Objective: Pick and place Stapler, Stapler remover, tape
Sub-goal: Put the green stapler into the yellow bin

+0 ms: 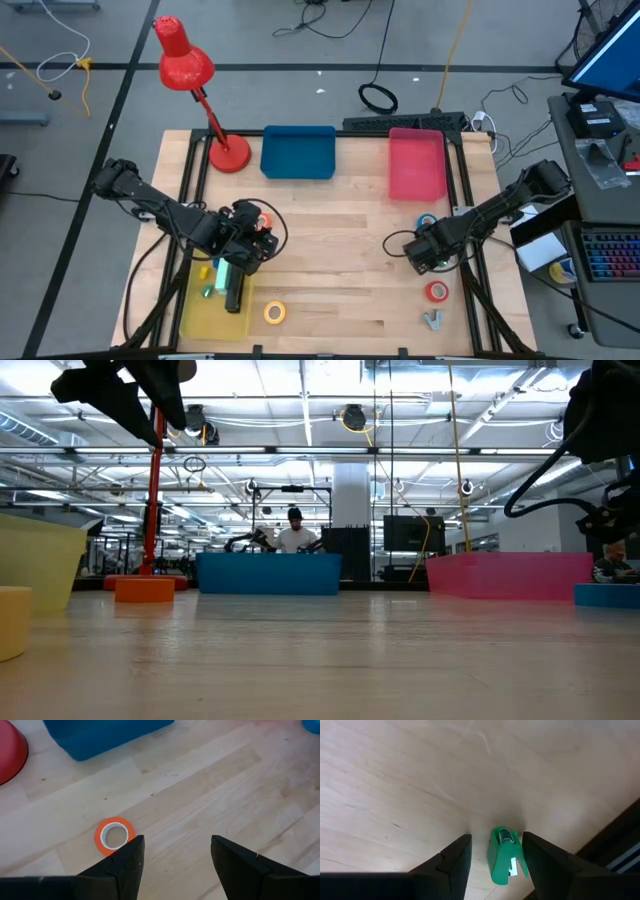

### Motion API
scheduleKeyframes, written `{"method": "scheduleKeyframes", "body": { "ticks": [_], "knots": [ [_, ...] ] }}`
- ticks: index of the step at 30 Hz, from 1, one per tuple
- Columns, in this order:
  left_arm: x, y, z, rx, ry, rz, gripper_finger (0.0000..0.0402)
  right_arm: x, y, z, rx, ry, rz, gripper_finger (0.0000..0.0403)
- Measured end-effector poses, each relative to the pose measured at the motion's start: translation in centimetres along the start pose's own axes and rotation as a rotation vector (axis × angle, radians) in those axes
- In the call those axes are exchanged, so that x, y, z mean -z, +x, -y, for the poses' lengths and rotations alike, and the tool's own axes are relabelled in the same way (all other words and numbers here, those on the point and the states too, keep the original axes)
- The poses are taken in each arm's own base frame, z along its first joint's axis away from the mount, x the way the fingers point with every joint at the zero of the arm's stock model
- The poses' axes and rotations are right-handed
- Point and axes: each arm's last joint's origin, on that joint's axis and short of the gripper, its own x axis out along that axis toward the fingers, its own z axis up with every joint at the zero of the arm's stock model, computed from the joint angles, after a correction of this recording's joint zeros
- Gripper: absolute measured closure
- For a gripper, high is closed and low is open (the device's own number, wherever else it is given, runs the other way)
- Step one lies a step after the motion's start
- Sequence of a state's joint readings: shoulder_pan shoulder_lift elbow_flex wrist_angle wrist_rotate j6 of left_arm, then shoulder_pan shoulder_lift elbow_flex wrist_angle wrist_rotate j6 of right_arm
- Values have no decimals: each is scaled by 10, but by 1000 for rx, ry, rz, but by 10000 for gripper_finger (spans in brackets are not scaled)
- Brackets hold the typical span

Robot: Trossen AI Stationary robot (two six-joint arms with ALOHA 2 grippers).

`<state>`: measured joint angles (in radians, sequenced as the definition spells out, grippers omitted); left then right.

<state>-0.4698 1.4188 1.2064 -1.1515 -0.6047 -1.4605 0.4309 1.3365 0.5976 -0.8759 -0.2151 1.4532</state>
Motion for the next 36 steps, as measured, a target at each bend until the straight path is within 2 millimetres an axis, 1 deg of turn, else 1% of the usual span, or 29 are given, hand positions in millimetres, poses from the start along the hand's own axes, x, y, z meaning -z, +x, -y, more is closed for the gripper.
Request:
{"method": "scheduleKeyframes", "body": {
  "ticks": [9,13,17,24,29,31,34,36],
  "knots": [
    [0,0,0,0,1,-3,174,4,1,2,12,-2,-93,245],
    [0,0,0,0,22,-2,174,4,1,1,10,17,-97,259],
    [0,0,0,-1,27,-2,174,4,1,1,3,25,-95,285],
    [0,0,0,0,26,-2,174,3,1,-4,-48,29,-78,345],
    [0,0,0,2,25,-2,174,-1,-2,-7,-102,36,-77,347],
    [0,0,1,6,22,-1,174,-2,-5,-8,-145,37,-65,342],
    [0,0,3,25,9,0,174,-6,-13,-14,-267,29,-29,332],
    [0,0,5,42,-3,-3,174,-9,-20,-19,-368,26,-8,333]
  ]
}}
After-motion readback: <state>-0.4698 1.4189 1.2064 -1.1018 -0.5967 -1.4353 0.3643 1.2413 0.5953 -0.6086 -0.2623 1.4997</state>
